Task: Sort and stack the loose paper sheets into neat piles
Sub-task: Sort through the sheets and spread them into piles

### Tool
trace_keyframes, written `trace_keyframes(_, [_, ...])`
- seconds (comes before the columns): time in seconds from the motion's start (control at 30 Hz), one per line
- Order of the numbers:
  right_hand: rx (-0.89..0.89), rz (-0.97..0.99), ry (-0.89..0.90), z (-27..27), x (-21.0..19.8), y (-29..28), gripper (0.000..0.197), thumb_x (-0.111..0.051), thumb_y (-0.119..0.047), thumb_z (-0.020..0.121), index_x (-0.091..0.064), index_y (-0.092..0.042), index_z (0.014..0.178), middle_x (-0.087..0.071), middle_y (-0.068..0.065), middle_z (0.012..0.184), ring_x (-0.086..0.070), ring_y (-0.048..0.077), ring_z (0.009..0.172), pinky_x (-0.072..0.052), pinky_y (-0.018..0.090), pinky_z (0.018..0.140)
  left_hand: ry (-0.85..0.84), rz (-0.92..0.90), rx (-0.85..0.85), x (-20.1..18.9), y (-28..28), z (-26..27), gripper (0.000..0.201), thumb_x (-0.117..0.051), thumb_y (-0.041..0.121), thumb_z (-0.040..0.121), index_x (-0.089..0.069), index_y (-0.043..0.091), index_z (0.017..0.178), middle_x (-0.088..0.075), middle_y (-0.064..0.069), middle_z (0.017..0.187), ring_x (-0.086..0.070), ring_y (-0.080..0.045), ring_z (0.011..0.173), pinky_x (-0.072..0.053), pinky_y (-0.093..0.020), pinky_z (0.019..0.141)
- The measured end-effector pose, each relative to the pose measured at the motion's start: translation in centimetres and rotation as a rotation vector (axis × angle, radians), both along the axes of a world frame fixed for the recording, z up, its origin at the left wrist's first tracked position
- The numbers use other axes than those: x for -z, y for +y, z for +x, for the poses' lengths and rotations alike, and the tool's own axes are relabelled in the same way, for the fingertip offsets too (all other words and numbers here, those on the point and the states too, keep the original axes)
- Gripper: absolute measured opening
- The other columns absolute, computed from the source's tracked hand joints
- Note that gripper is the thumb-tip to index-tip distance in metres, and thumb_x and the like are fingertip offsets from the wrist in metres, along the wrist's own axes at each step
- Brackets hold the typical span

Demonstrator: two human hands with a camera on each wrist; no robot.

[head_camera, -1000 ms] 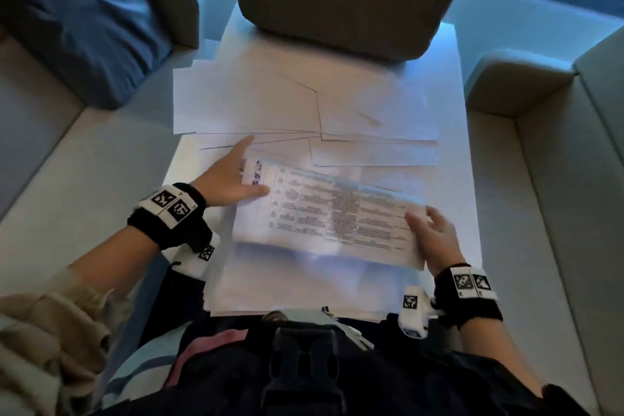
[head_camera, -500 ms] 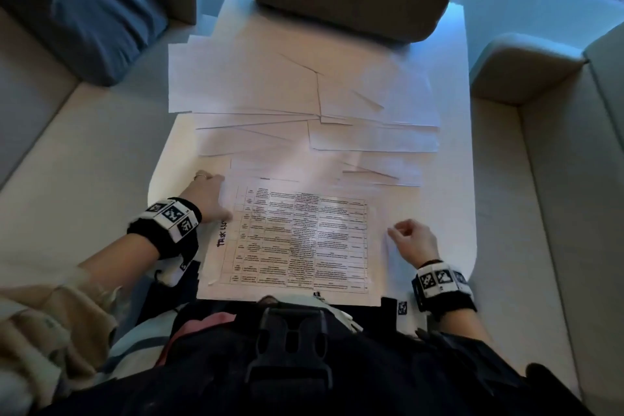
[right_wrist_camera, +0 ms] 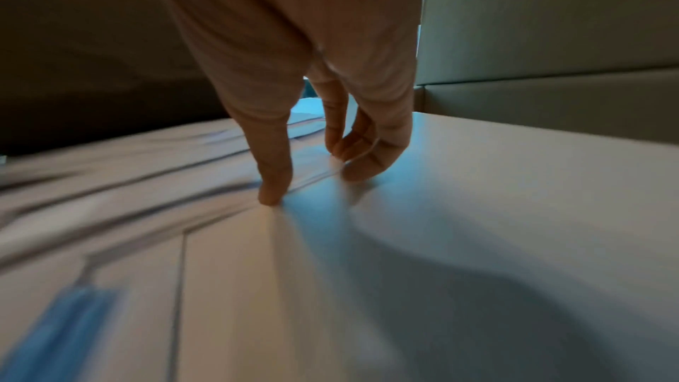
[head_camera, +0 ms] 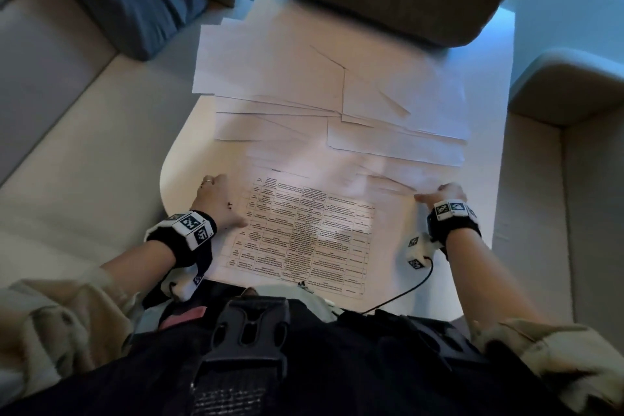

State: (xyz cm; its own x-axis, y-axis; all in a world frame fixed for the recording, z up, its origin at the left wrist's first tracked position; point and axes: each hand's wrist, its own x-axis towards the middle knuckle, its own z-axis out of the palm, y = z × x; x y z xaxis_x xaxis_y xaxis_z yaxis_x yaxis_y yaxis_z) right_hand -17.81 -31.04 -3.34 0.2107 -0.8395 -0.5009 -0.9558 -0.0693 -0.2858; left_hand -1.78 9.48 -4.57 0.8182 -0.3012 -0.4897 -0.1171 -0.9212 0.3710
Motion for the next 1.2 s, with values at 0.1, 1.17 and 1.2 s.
trace_keyframes(0.1, [0.006,0.062,-0.006,-0.1,0.0,-0.5,0.061,-0.083,-0.018,0.070,-0.055,0.004,0.119,-0.059,0.023,0.123,-0.059,0.034,0.109,-0.046,0.036,0.090,-0.005,-0.005,-0.025,0.1,0.0,0.0,0.105,-0.092,0.034,0.048,-0.037,0.004,0.133,-0.041,-0.018,0.130,-0.037,-0.033,0.124,-0.034,-0.040,0.105])
trace_keyframes(1.17, [0.627,0.506,-0.935,3.3,-1.6,0.2,0.025,-0.054,-0.029,0.095,-0.059,-0.010,0.111,-0.068,0.016,0.102,-0.069,0.030,0.087,-0.059,0.043,0.067,0.025,-0.012,-0.039,0.1,0.1,0.2,0.104,-0.093,0.031,0.046,-0.038,0.007,0.131,-0.043,-0.016,0.126,-0.044,-0.033,0.119,-0.039,-0.043,0.102])
trace_keyframes(1.2, [0.620,0.539,-0.981,3.4,-2.1,-0.1,0.024,-0.051,-0.027,0.097,-0.057,-0.008,0.110,-0.067,0.017,0.101,-0.068,0.031,0.087,-0.059,0.045,0.063,0.022,-0.015,-0.038,0.2,0.1,0.2,0.103,-0.093,0.031,0.047,-0.038,0.007,0.130,-0.043,-0.016,0.126,-0.044,-0.033,0.119,-0.040,-0.043,0.102])
